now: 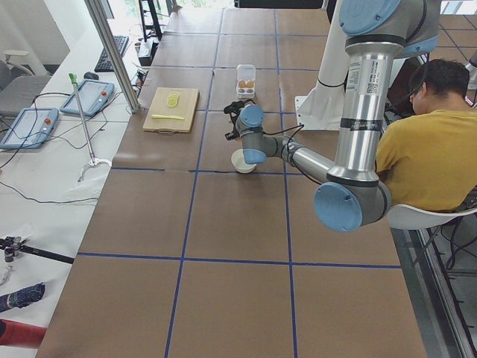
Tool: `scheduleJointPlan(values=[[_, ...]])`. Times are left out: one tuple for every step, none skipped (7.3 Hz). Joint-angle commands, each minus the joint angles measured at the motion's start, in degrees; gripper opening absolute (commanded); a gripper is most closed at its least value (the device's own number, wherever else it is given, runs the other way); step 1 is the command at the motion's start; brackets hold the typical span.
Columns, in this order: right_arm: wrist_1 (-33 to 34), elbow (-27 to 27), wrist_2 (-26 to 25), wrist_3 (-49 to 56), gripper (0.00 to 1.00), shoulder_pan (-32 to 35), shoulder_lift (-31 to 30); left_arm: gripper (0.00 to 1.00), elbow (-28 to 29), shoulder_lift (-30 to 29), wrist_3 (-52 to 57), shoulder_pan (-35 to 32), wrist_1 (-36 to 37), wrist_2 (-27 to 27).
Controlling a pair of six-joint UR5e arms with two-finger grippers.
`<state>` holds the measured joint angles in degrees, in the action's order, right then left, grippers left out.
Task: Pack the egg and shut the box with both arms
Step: 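Carry the egg with the left gripper to the clear egg carton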
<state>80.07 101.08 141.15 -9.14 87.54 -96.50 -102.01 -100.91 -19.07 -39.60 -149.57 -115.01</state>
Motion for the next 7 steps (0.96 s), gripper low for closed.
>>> scheduleJointPlan(values=[[0.0, -0.1, 0.1, 0.0, 1.00, 0.0, 0.1, 0.00, 3.9, -10.1, 0.0, 0.7, -2.1, 0.0], [0.0, 0.0, 0.1, 0.0, 1.00, 0.0, 0.1, 0.00, 7.4, -14.6, -0.2, 2.2, -5.3, 0.4], [0.0, -0.1, 0.0, 0.0, 1.00, 0.0, 0.1, 0.00, 9.0, -16.8, -0.2, 5.2, -9.1, 4.8], [0.0, -0.1, 0.0, 0.0, 1.00, 0.0, 0.1, 0.00, 11.5, -22.3, -0.3, 11.0, -10.0, 13.2], [0.0, -0.1, 0.0, 0.0, 1.00, 0.0, 0.2, 0.00, 15.3, -27.1, -0.3, 16.0, -10.1, 19.4], [0.0, -0.2, 0.0, 0.0, 1.00, 0.0, 0.2, 0.00, 19.4, -30.8, -0.1, 18.2, -10.1, 23.1], [0.0, -0.3, -0.1, 0.0, 1.00, 0.0, 0.2, 0.05, 23.1, -33.0, 0.1, 19.4, -10.1, 23.8]])
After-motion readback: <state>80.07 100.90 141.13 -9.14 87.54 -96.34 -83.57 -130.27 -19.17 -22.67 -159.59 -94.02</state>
